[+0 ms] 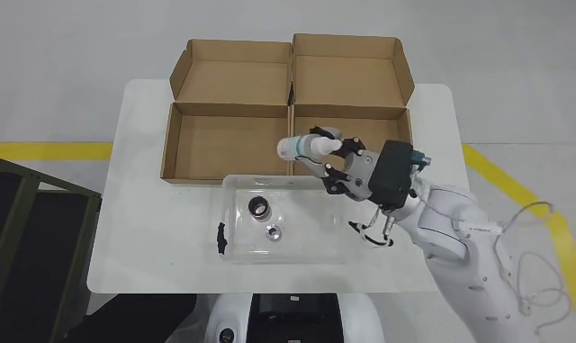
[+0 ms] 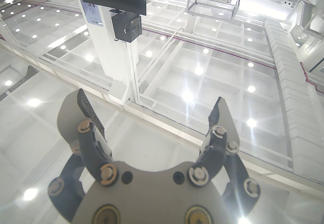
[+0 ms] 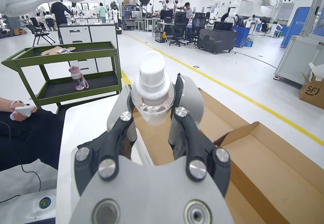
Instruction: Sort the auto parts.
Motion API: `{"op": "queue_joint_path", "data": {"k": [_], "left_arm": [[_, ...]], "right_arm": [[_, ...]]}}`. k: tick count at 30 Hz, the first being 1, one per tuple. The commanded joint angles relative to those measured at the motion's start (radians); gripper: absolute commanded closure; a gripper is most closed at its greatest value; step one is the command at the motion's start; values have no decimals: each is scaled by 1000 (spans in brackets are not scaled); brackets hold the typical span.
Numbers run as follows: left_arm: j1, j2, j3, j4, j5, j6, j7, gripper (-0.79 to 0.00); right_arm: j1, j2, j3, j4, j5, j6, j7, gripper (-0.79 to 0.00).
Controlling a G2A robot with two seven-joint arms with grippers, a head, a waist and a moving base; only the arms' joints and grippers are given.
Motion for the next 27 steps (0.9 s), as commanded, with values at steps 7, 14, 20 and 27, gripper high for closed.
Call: {"op": "queue_joint_path", "data": {"k": [7, 14, 20, 27], "left_arm": [[0, 0, 0, 0, 0, 0, 0, -785], [0, 0, 0, 0, 0, 0, 0, -785], [0, 0, 0, 0, 0, 0, 0, -785], [0, 0, 0, 0, 0, 0, 0, -785]], "right_arm": [[26, -3, -29, 92, -19, 31, 86, 0], [44, 0, -15, 141, -64, 67, 152, 0], [55, 4, 4, 186, -100, 85, 207, 0], [69, 8, 24, 239, -123, 94, 248, 0]]}}
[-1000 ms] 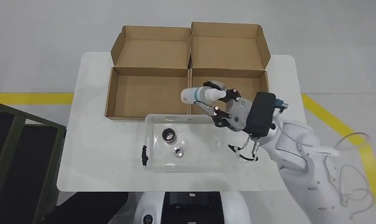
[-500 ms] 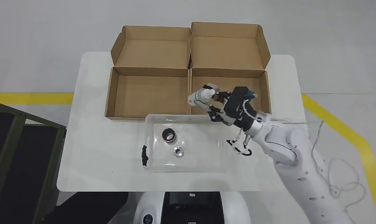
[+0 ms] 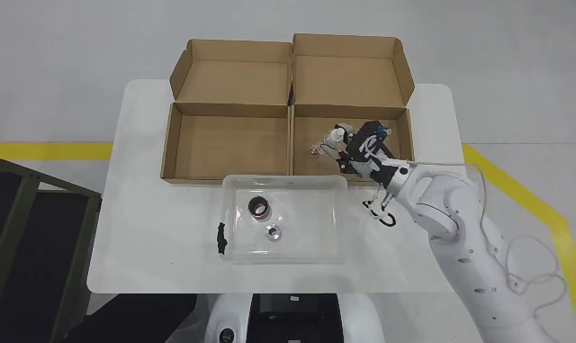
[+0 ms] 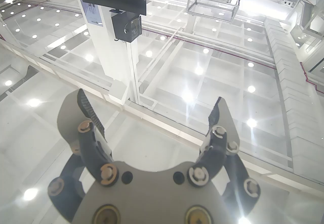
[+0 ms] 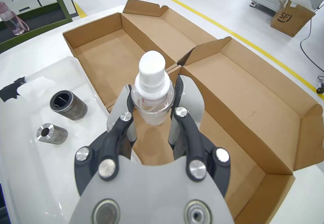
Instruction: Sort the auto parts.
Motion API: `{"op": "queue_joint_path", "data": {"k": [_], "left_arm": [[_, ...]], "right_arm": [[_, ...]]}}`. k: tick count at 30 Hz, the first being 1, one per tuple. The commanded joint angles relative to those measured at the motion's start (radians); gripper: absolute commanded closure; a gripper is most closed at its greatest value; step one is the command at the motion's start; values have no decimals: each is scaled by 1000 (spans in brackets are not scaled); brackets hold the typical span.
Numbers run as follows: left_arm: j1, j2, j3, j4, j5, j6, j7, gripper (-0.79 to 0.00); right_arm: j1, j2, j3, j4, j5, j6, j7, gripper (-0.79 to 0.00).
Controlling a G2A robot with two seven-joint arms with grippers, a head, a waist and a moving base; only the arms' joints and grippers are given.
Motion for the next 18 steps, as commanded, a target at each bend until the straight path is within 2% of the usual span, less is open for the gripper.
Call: {"op": "queue_joint_path", "data": {"k": [1, 18], "left_arm": [[0, 0, 0, 0, 0, 0, 0, -785], [0, 0, 0, 0, 0, 0, 0, -785]], "right_arm": [[3, 1, 3, 21, -2, 4, 7, 0], [65, -7, -40, 178, -9, 13, 32, 0]]}}
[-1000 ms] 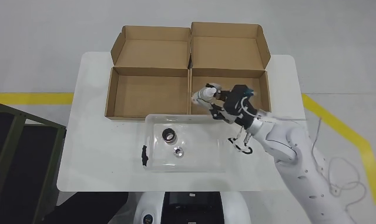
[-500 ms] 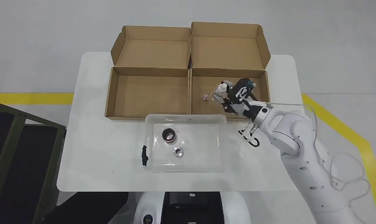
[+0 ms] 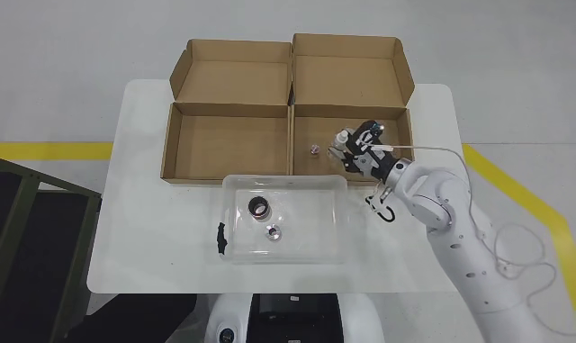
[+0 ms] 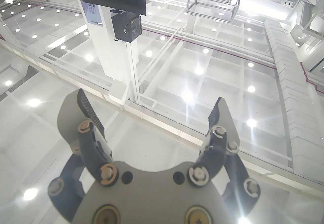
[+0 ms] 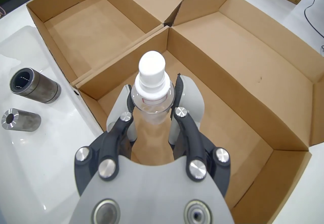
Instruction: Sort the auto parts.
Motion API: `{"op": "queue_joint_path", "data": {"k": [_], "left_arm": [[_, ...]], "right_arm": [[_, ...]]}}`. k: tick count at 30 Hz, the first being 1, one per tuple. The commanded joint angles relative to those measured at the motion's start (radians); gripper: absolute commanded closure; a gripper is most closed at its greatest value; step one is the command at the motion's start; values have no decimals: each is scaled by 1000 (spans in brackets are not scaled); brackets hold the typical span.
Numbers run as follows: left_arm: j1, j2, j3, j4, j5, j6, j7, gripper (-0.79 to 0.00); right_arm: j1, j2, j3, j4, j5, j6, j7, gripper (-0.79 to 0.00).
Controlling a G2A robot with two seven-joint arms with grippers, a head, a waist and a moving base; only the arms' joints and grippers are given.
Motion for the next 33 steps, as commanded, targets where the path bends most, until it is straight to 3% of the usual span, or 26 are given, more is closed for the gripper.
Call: {"op": "queue_joint_path", "data": {"k": [1, 14, 17, 25, 29, 33], "left_arm": [[0, 0, 0, 0, 0, 0, 0, -785], [0, 0, 0, 0, 0, 0, 0, -785], [0, 0, 0, 0, 0, 0, 0, -785], [0, 0, 0, 0, 0, 0, 0, -785], [0, 0, 0, 0, 0, 0, 0, -785], [0, 0, 0, 0, 0, 0, 0, -785]], "right_arm": [[12, -1, -5, 21, 4, -2, 0, 0], [70, -16, -58, 130, 37, -5, -8, 0], [80, -19, -69, 150, 45, -7, -12, -111], [87, -25, -89, 174, 51, 2, -21, -163], [90, -27, -96, 181, 52, 3, -19, -317], [92, -29, -98, 182, 55, 7, -15, -357]]}}
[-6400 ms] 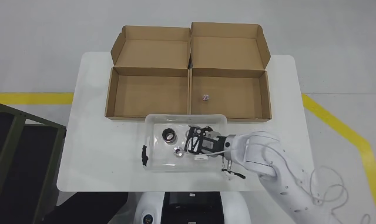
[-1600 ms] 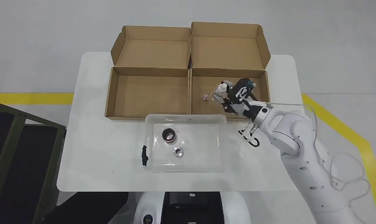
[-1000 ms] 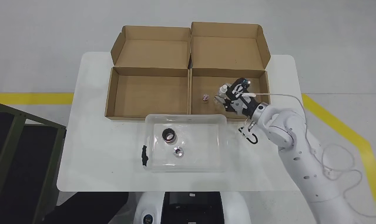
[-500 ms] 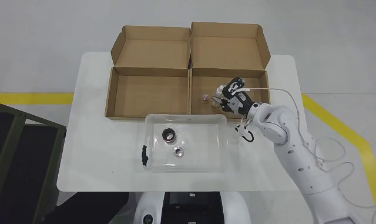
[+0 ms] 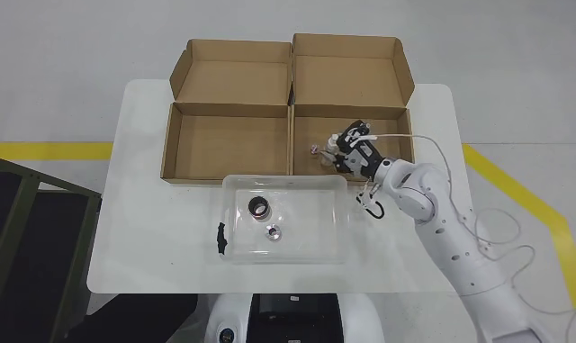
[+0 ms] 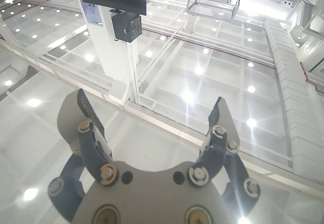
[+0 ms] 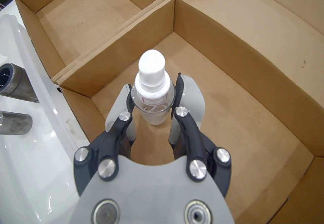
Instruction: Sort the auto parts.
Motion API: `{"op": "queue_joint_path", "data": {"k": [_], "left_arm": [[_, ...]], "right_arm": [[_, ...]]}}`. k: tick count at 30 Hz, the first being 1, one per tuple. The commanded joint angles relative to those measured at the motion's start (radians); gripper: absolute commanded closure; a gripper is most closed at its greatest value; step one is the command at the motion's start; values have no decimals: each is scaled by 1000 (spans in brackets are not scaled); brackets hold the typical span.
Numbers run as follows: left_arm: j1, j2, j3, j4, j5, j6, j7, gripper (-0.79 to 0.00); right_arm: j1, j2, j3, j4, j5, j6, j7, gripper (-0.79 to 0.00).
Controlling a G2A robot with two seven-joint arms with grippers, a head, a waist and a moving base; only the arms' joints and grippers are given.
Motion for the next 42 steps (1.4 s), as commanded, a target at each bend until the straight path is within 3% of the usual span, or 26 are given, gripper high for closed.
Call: {"op": "queue_joint_path", "data": {"k": [1, 4, 8, 14, 21, 33, 42], "left_arm": [[0, 0, 0, 0, 0, 0, 0, -785], [0, 0, 0, 0, 0, 0, 0, -785], [0, 0, 0, 0, 0, 0, 0, -785], [0, 0, 0, 0, 0, 0, 0, -785], [0, 0, 0, 0, 0, 0, 0, -785], [0, 0, 0, 0, 0, 0, 0, -785], [0, 0, 0, 0, 0, 0, 0, -785]], "right_arm": [[0, 0, 0, -6, 0, 3, 3, -366], [-2, 1, 6, -21, -3, 8, 8, -391], [-7, 4, 20, -60, -15, 10, 15, -529], [-11, 13, 51, -165, -33, -6, 48, -554], [-27, 21, 73, -316, -13, -44, 112, -683], [-101, 22, 0, -472, 37, -83, 190, -748], [-142, 20, -81, -525, 34, -107, 225, -748]]}}
